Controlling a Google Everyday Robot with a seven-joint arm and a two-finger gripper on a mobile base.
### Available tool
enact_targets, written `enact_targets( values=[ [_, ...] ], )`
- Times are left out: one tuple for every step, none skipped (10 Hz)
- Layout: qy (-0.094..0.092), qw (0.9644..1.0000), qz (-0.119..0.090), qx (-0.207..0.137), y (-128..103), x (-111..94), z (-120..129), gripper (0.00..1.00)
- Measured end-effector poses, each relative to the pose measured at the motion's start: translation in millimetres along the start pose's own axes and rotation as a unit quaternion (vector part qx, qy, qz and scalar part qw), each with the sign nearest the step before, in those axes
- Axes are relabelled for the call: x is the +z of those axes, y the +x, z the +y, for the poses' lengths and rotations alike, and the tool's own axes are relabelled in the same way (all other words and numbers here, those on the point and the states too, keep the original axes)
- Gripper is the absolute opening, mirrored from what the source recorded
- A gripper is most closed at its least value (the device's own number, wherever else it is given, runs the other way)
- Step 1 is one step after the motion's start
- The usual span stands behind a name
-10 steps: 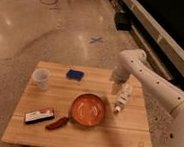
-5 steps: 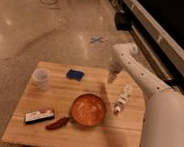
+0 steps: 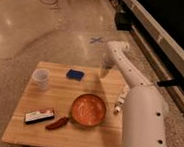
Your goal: Place the white sponge in the ceramic bowl
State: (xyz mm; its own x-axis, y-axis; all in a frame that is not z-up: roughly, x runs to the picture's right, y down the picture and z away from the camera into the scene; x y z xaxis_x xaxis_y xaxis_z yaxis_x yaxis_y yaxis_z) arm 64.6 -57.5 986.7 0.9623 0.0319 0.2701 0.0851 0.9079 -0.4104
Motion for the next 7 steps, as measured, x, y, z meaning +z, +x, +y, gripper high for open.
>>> enact_targets(
  values=[
    [-0.008,0.9997,-0.021,0.004,-6.6,9.8,-1.2,0.65],
    [-0.015,0.9991,-0.039,0.007,-12.4,17.3,-1.5,0.65],
    [-0.021,0.9983,-0.054,0.009,-17.2,22.7,-1.4,0.65],
    [-0.031,0.9965,-0.077,0.012,-24.4,29.9,-0.1,0.65],
    [-0.039,0.9946,-0.095,0.013,-29.1,35.1,1.9,0.65],
    [-0.045,0.9931,-0.107,0.013,-31.7,39.1,3.5,0.65],
    [-0.048,0.9922,-0.115,0.011,-32.9,42.2,4.4,0.65]
  ],
)
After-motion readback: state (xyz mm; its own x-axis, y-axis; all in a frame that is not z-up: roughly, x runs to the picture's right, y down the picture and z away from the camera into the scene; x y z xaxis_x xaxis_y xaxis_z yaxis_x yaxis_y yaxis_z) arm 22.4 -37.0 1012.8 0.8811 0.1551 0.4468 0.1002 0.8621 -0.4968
